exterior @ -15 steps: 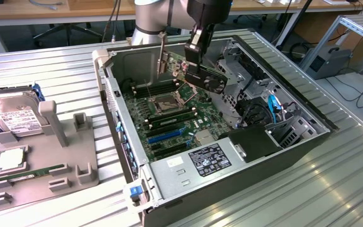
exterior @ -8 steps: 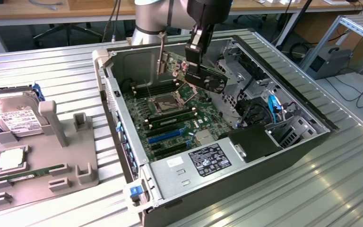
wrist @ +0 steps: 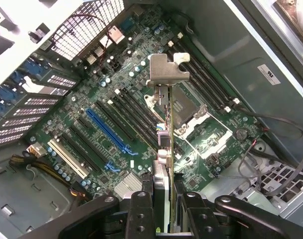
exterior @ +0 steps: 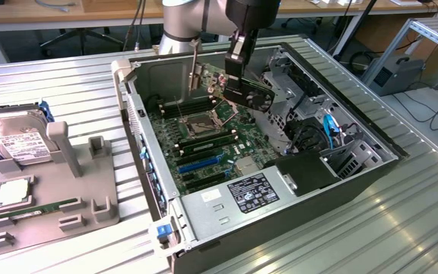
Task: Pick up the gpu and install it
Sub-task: 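Insert the gpu into the slot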
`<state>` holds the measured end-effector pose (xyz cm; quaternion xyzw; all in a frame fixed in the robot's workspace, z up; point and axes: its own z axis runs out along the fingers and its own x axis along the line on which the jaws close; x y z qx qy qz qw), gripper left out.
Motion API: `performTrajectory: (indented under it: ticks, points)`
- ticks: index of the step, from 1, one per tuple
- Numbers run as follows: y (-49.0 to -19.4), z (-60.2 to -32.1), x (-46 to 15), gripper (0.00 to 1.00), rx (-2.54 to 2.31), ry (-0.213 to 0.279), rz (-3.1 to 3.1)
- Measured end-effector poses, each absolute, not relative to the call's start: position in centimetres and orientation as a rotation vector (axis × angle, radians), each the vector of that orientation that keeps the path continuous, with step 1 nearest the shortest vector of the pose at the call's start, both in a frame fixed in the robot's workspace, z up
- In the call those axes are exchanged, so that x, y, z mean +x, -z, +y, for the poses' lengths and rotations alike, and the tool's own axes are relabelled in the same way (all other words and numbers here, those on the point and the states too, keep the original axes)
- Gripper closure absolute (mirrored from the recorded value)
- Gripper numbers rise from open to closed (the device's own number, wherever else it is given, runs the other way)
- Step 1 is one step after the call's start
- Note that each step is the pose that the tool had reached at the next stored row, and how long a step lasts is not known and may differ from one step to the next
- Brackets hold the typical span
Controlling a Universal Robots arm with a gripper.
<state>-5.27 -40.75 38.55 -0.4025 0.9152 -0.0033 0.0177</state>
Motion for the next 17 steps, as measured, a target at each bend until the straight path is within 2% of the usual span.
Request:
performTrajectory:
  ticks: [17]
  points:
    - [-38.54, -40.75, -5.27, 0.73, -1.349, 0.008, 2.798]
